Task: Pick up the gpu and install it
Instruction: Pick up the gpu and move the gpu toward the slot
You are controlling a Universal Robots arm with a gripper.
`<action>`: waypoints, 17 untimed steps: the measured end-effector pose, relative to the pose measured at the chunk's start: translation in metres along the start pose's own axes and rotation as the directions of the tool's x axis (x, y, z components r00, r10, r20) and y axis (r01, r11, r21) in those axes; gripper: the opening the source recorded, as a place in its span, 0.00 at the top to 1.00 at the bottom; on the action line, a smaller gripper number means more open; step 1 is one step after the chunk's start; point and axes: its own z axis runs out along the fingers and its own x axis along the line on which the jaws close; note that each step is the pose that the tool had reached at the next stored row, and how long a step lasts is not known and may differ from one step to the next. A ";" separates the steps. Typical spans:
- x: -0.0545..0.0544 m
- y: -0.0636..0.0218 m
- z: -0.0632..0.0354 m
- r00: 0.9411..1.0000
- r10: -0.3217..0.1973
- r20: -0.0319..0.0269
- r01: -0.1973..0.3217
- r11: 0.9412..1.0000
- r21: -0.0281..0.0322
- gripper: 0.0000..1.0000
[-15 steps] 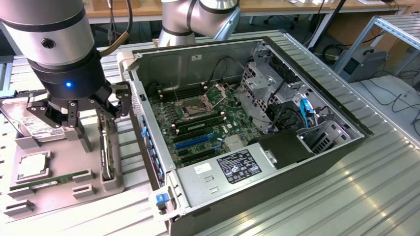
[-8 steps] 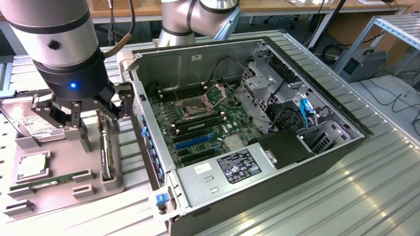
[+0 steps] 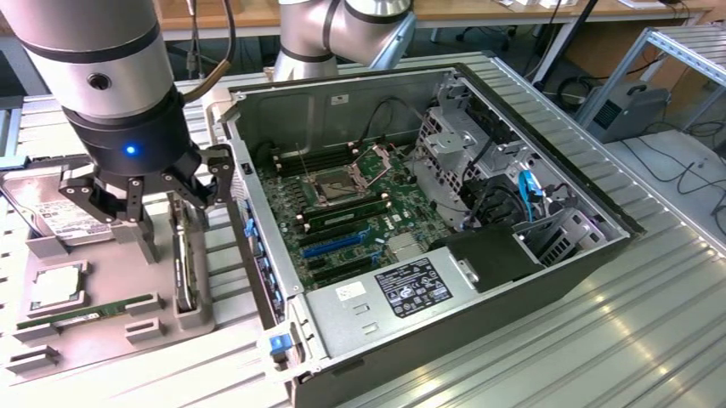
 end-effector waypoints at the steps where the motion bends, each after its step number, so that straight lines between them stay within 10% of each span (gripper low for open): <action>1: 0.000 0.0000 0.0003 1.000 0.000 0.000 0.000 1.000 0.000 0.40; 17: 0.011 0.0152 0.0133 1.000 0.000 0.001 0.000 1.000 0.006 0.40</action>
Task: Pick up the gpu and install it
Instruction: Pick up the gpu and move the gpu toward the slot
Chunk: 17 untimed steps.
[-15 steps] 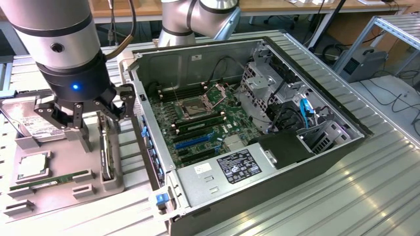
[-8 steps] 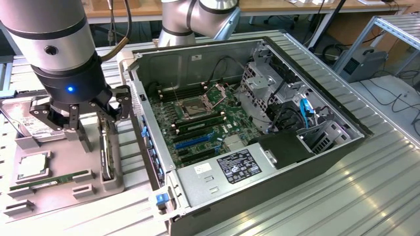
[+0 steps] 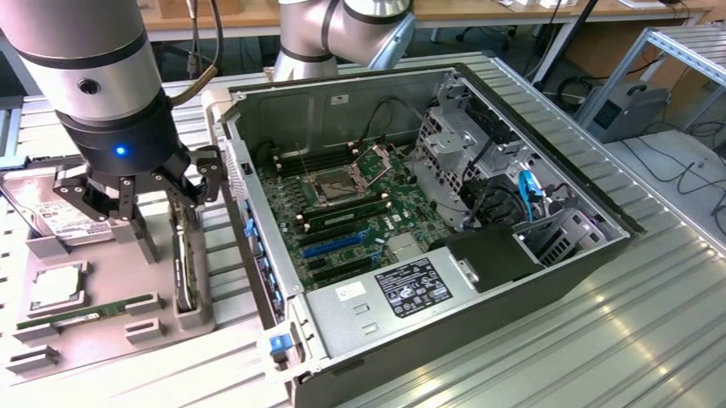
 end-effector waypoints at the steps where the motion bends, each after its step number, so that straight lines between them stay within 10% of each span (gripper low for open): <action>1: 0.001 0.0009 0.0009 1.000 0.000 0.000 0.000 1.000 0.000 0.40; 17: 0.006 0.0024 0.0262 1.000 0.000 0.000 0.000 1.000 0.003 0.40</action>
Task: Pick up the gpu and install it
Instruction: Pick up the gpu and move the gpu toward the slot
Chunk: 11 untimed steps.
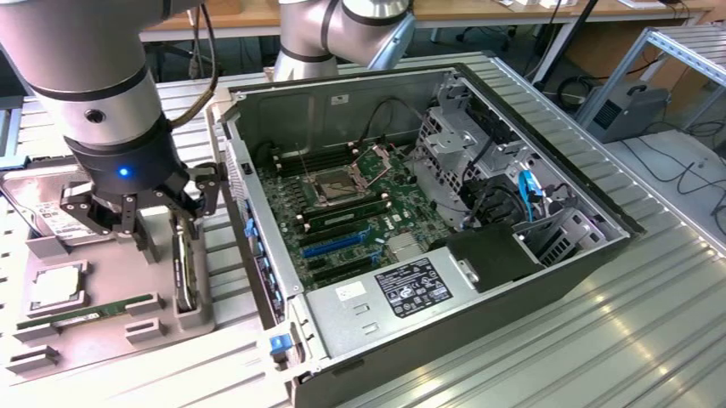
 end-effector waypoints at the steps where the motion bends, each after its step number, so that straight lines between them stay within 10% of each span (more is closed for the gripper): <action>1: 0.000 -0.0001 0.0021 1.000 0.000 0.000 0.000 1.000 0.000 0.40; 11: -0.001 -0.0002 0.0161 0.998 0.063 0.002 -0.063 0.998 0.003 0.40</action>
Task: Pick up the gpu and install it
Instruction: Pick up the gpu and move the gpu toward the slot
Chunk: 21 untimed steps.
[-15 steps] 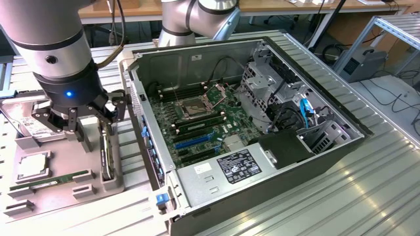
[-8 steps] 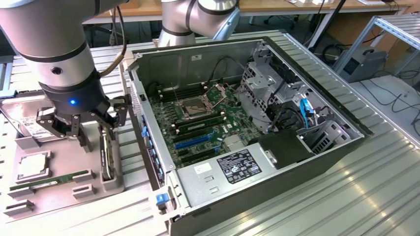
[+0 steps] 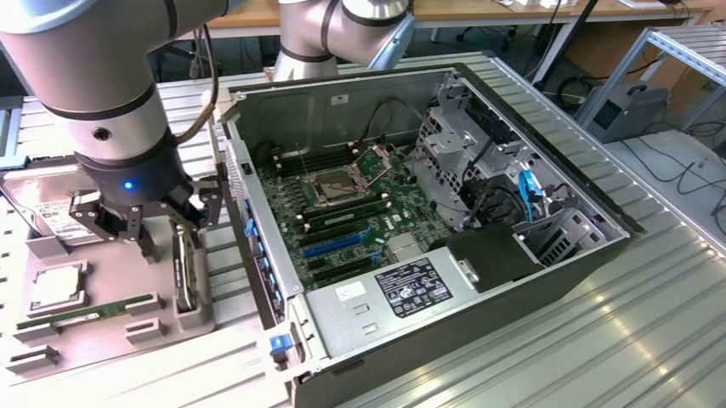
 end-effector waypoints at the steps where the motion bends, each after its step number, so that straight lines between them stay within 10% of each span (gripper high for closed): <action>1: -0.001 0.0001 0.0013 1.000 0.000 0.000 0.000 1.000 0.000 0.40; 21: -0.001 0.0016 0.0132 1.000 0.000 0.000 0.000 1.000 0.002 0.40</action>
